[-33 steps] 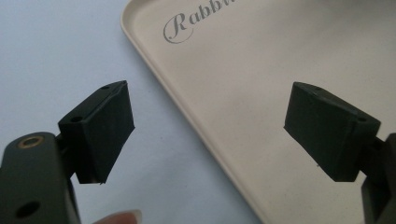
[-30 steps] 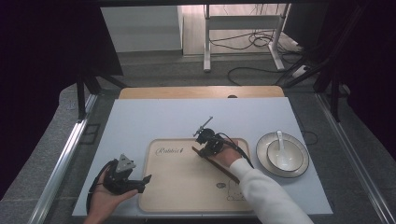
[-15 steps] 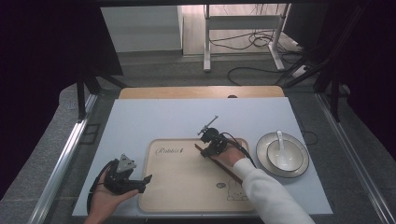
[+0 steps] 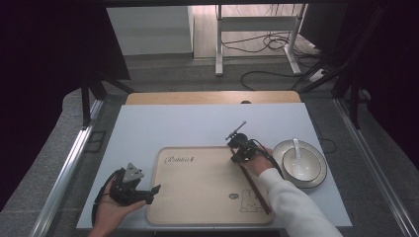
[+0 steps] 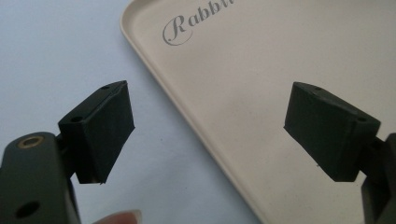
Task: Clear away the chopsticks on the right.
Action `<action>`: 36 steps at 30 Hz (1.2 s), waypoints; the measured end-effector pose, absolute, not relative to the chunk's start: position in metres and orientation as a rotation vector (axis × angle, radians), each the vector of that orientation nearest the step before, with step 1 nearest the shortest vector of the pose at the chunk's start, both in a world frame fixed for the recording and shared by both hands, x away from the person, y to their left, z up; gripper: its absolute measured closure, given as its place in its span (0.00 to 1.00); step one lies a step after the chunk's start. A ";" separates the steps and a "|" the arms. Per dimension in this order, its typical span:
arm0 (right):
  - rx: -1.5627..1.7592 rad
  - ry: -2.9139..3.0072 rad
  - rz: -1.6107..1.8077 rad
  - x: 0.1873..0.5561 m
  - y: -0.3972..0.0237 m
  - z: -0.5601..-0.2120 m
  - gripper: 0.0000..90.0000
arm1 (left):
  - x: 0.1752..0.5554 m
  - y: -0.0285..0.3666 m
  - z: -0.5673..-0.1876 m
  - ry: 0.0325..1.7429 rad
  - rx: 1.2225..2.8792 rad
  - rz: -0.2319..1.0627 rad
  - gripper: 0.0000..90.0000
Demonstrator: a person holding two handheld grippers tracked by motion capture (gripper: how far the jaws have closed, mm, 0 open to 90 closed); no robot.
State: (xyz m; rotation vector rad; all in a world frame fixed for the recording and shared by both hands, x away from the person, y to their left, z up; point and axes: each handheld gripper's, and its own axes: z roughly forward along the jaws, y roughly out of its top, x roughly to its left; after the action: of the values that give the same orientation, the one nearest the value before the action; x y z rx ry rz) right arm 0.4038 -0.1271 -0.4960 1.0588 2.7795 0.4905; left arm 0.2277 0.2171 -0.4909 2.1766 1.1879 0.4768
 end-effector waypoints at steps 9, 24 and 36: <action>1.123 2.688 0.357 0.398 -0.160 -0.492 0.99 | 0.228 0.216 -0.490 1.186 2.166 0.474 0.17; 0.976 2.721 0.622 0.382 -0.164 -0.475 0.99 | 0.234 0.217 -0.492 1.191 2.166 0.475 0.17; 0.910 2.635 1.022 0.313 -0.228 -0.437 0.99 | 0.228 0.219 -0.490 1.200 2.147 0.495 0.18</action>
State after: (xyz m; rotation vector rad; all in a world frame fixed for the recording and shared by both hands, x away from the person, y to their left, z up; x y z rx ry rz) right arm 0.3129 -0.2284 -0.4369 0.9100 2.6354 1.0217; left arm 0.2277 0.2187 -0.4895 2.1466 1.2002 0.4952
